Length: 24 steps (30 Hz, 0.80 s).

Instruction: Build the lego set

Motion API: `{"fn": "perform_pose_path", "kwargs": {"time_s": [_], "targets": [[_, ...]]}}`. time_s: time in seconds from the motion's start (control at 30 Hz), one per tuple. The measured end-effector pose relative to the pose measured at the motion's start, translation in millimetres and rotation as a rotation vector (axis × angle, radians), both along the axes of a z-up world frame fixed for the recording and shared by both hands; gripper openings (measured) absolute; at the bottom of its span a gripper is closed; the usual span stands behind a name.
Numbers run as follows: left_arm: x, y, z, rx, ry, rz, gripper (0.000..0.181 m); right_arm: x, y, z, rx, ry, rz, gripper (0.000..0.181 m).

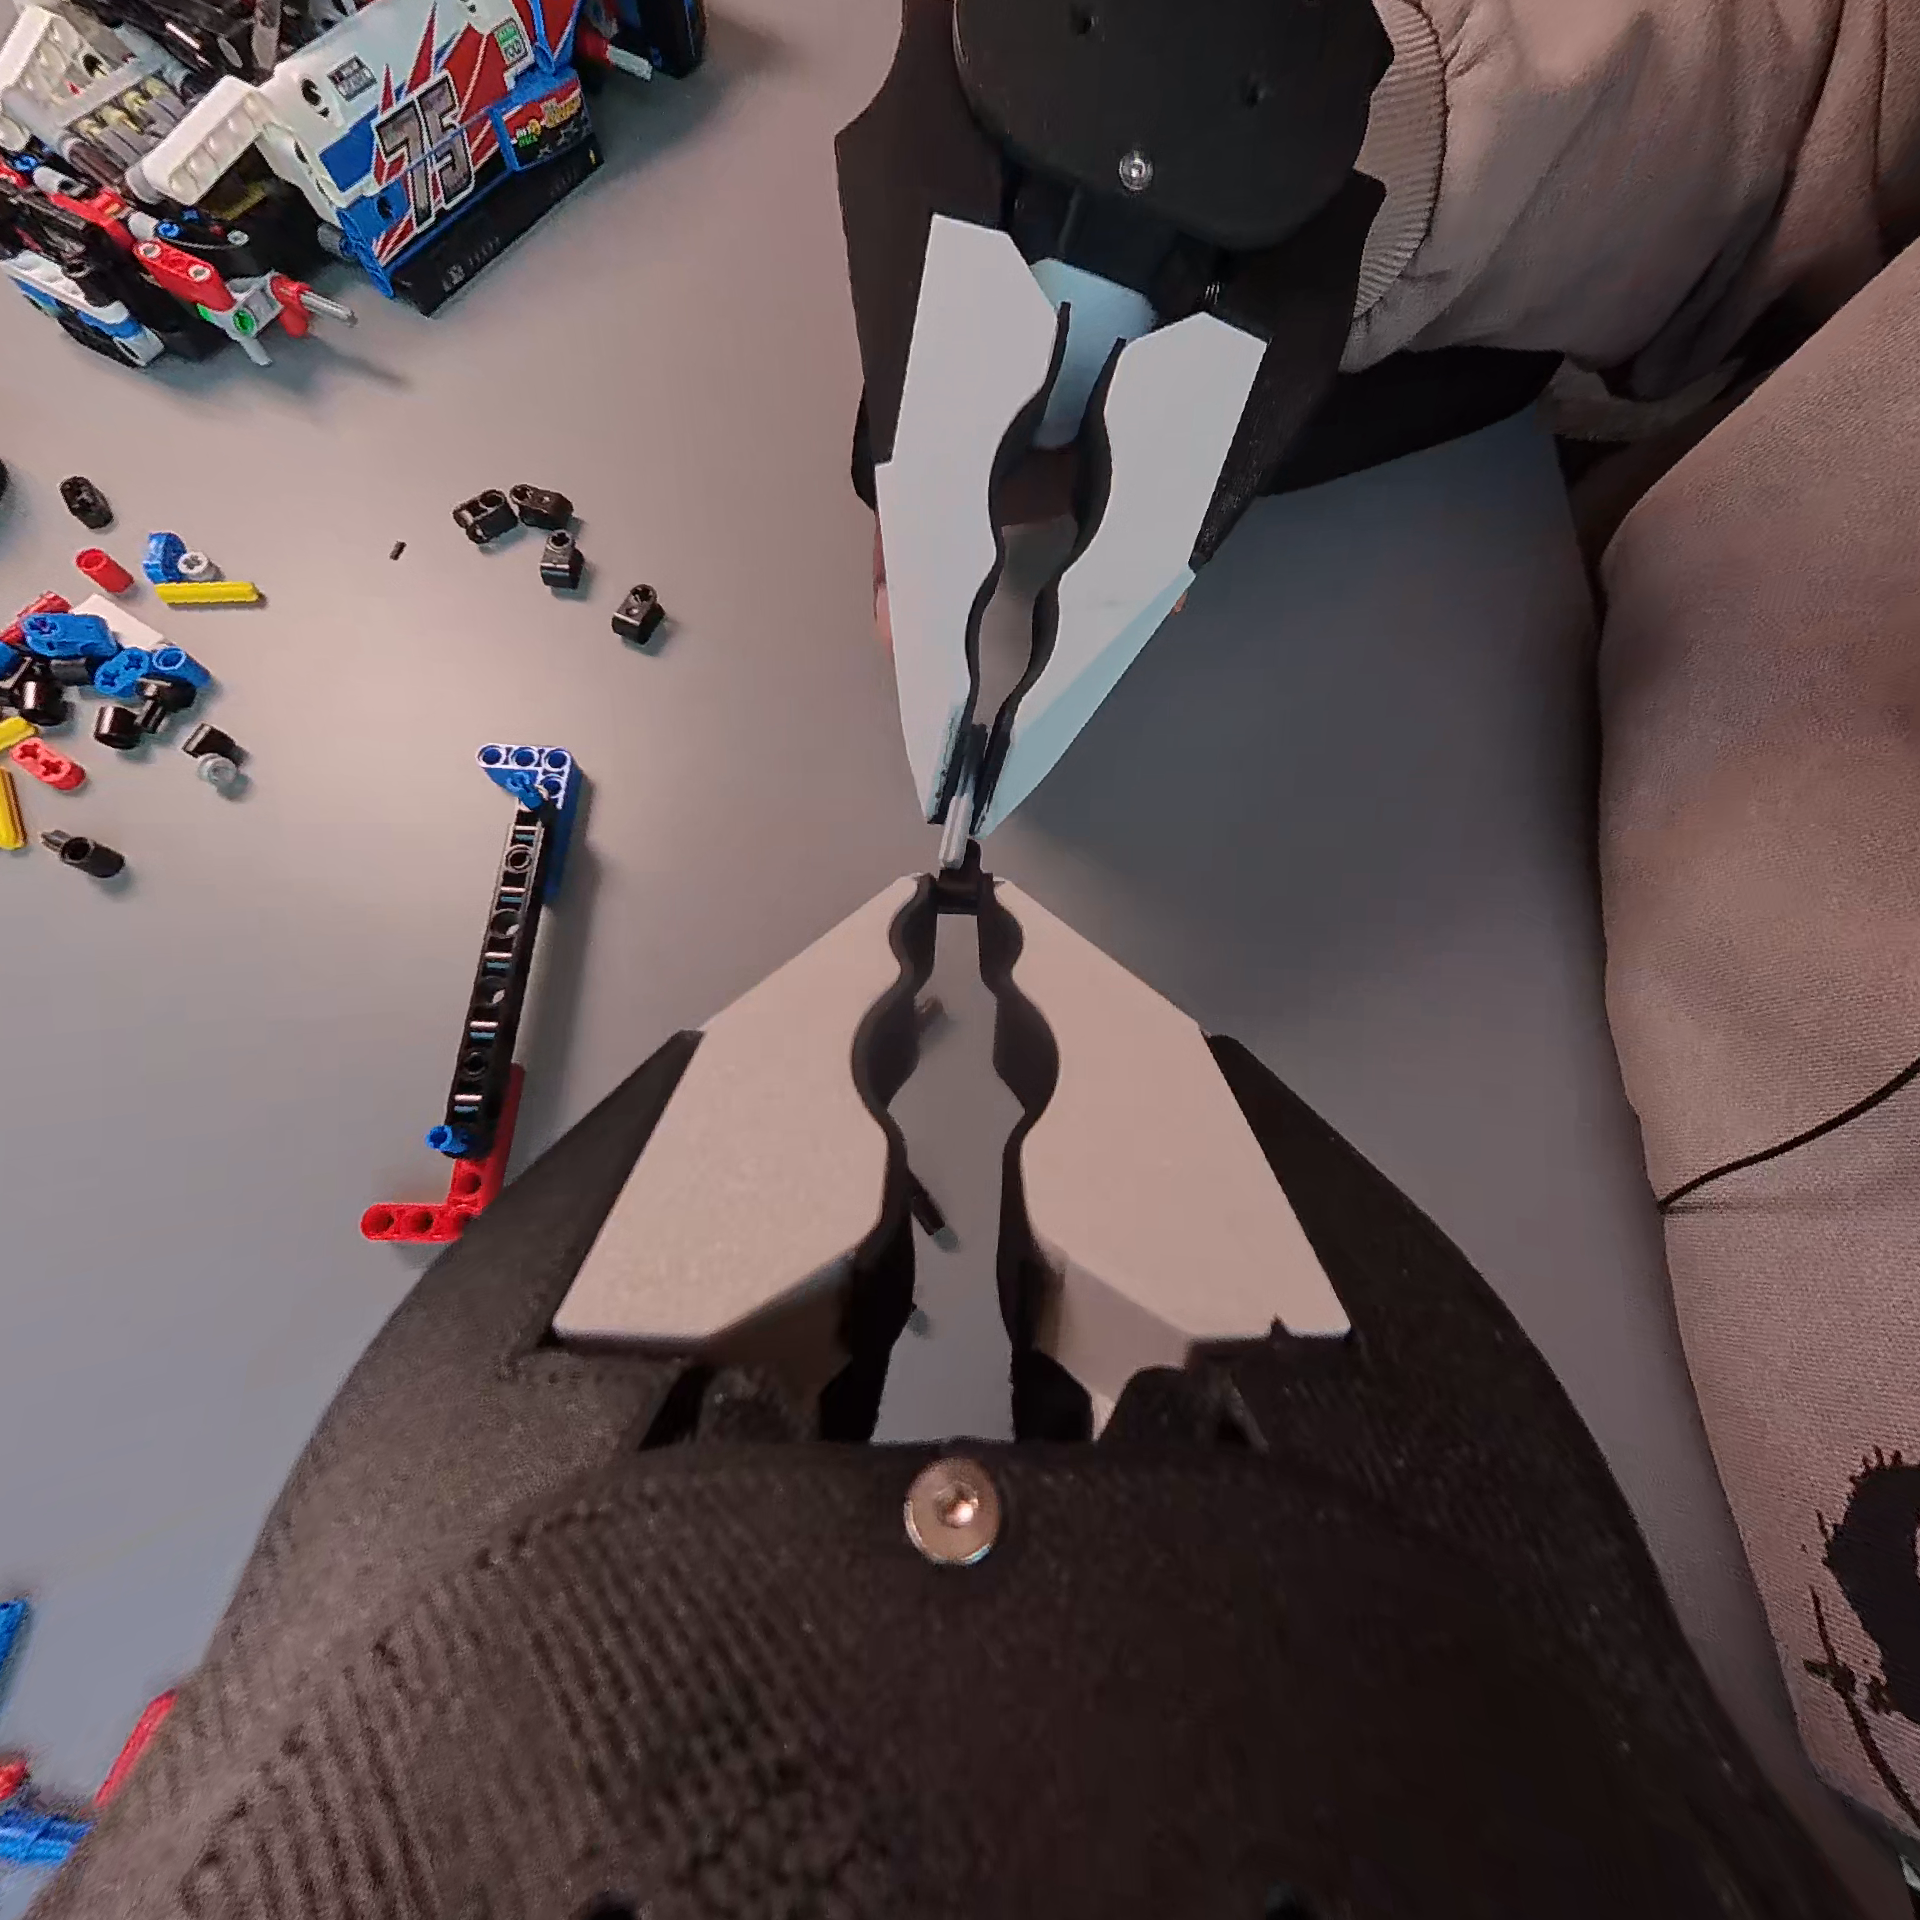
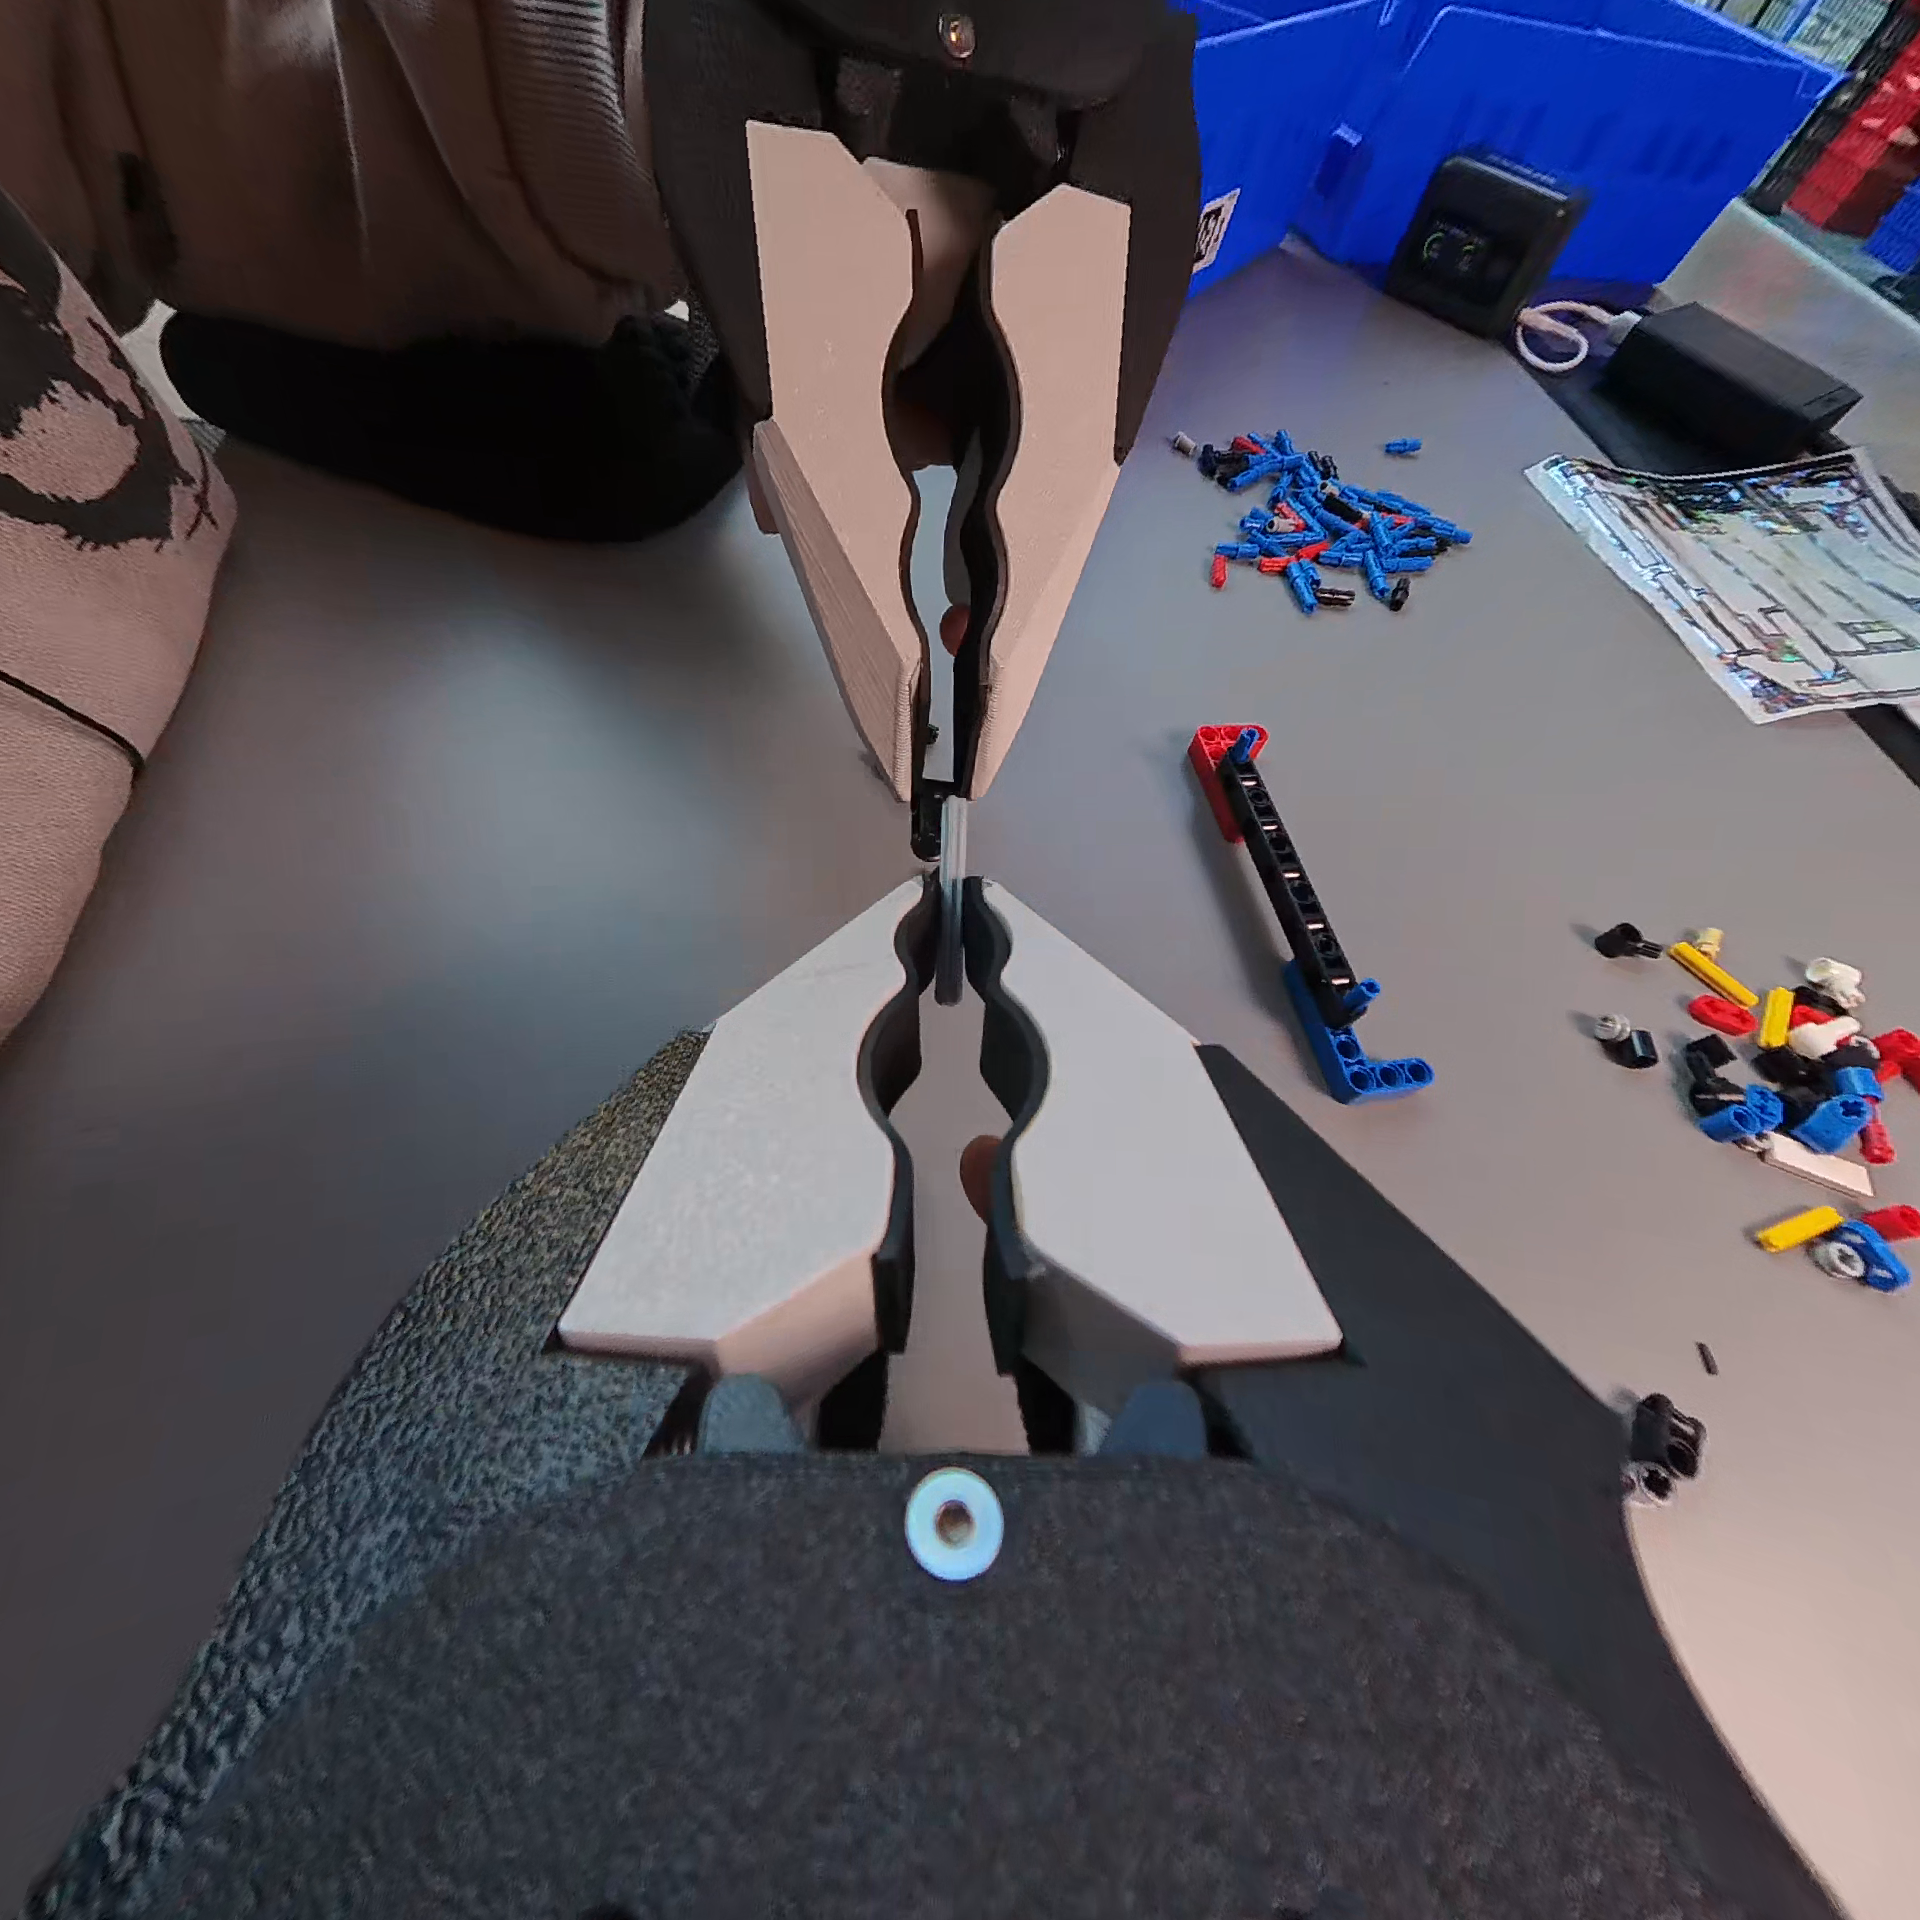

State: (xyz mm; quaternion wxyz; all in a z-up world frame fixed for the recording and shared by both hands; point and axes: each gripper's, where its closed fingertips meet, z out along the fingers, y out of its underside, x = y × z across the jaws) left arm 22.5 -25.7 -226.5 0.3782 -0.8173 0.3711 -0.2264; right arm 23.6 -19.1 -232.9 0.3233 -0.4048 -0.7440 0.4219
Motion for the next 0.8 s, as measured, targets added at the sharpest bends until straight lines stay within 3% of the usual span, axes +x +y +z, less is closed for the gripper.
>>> {"fn": "perform_pose_path", "kwargs": {"time_s": [0.37, 0.8], "targets": [[7, -15, -5, 0.021, -0.095, 0.010, 0.006, 7, -12, -15, 0.060, -0.061, 0.065, 0.003], [16, -19, -38, 0.006, 0.042, 0.018, 0.006, 11, -14, -45, 0.520, -0.155, 0.120, 0.002]]}}
